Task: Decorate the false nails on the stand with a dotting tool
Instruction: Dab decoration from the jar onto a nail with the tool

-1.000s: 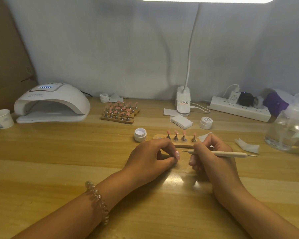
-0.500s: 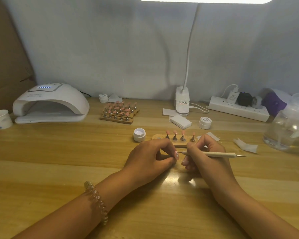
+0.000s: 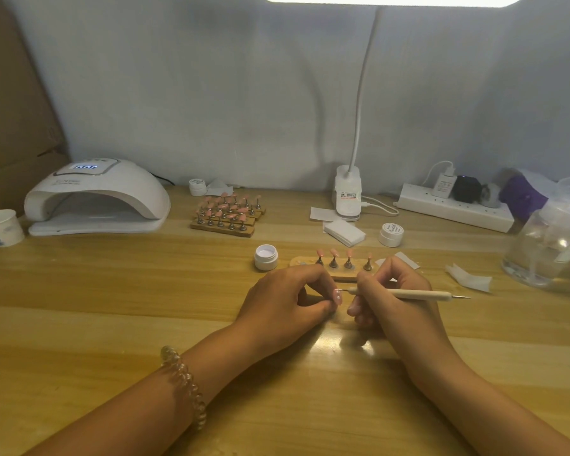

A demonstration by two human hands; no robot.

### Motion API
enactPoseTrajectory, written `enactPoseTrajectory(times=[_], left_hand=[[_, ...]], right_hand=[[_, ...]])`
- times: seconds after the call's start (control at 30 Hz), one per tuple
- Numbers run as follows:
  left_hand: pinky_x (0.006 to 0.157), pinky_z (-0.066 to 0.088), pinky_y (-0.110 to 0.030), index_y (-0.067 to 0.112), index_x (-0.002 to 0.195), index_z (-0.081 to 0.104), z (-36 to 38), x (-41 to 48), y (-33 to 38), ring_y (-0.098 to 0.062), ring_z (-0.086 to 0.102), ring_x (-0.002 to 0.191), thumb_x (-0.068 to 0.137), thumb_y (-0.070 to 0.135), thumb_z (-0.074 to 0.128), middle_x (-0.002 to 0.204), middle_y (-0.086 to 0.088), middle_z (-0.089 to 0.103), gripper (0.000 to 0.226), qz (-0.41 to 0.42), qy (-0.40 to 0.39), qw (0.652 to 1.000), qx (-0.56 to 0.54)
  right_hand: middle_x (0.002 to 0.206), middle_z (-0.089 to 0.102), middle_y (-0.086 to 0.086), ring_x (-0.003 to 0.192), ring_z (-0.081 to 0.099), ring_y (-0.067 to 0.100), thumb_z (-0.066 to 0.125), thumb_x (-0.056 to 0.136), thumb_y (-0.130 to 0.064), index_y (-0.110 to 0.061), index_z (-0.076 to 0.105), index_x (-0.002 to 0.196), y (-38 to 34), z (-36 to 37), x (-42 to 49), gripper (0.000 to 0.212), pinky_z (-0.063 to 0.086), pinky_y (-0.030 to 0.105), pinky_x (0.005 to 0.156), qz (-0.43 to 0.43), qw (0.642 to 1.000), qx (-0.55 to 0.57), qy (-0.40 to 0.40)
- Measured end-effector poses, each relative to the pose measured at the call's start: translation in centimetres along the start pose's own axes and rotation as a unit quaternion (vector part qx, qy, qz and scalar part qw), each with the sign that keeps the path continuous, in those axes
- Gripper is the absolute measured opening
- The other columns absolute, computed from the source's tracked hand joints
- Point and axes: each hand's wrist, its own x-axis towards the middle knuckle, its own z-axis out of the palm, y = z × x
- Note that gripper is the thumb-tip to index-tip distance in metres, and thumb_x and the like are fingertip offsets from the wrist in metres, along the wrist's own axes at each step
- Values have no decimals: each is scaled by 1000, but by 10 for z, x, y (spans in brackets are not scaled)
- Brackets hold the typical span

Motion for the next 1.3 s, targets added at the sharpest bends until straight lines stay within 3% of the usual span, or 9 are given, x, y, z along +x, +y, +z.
enactPoseTrajectory(times=[0.2, 0.43, 0.87, 1.13, 1.3], left_hand=[[61, 43, -32, 37, 80, 65, -1, 0, 1, -6, 49, 60, 84, 28, 74, 80, 25, 63, 13, -1, -3, 1000, -1], [61, 43, -32, 39, 81, 64, -2, 0, 1, -6, 50, 61, 84, 27, 74, 83, 24, 65, 15, -4, -4, 1000, 0], [67, 49, -38, 36, 89, 68, -2, -1, 2, -6, 51, 63, 85, 27, 73, 90, 25, 68, 11, -17, -11, 1000, -8], [65, 47, -34, 36, 89, 69, -1, 0, 1, -4, 51, 62, 86, 29, 73, 88, 25, 68, 8, -17, -6, 1000, -2], [64, 46, -34, 43, 81, 65, -1, 0, 1, -4, 49, 62, 84, 29, 74, 87, 21, 67, 17, -12, -6, 1000, 3]], right_hand=[[59, 68, 14, 47, 61, 16, 62, 91, -14, 5, 46, 80, 0, 0, 0, 27, 51, 28, 46, 1, 1000, -1, -7], [56, 67, 12, 46, 58, 14, 62, 94, -18, -8, 48, 73, -1, -1, -1, 27, 47, 22, 44, -15, 998, 53, 19], [47, 58, 8, 43, 52, 14, 55, 96, -8, 1, 43, 77, -5, -6, -5, 24, 44, 22, 43, -64, 990, 118, 32], [56, 62, 12, 46, 54, 15, 66, 90, -22, -5, 50, 81, -7, -5, -6, 24, 46, 23, 44, -34, 991, 126, 2], [53, 61, 12, 42, 53, 12, 66, 90, -10, -8, 48, 72, -4, -3, -4, 25, 43, 20, 41, 4, 997, 79, -2]])
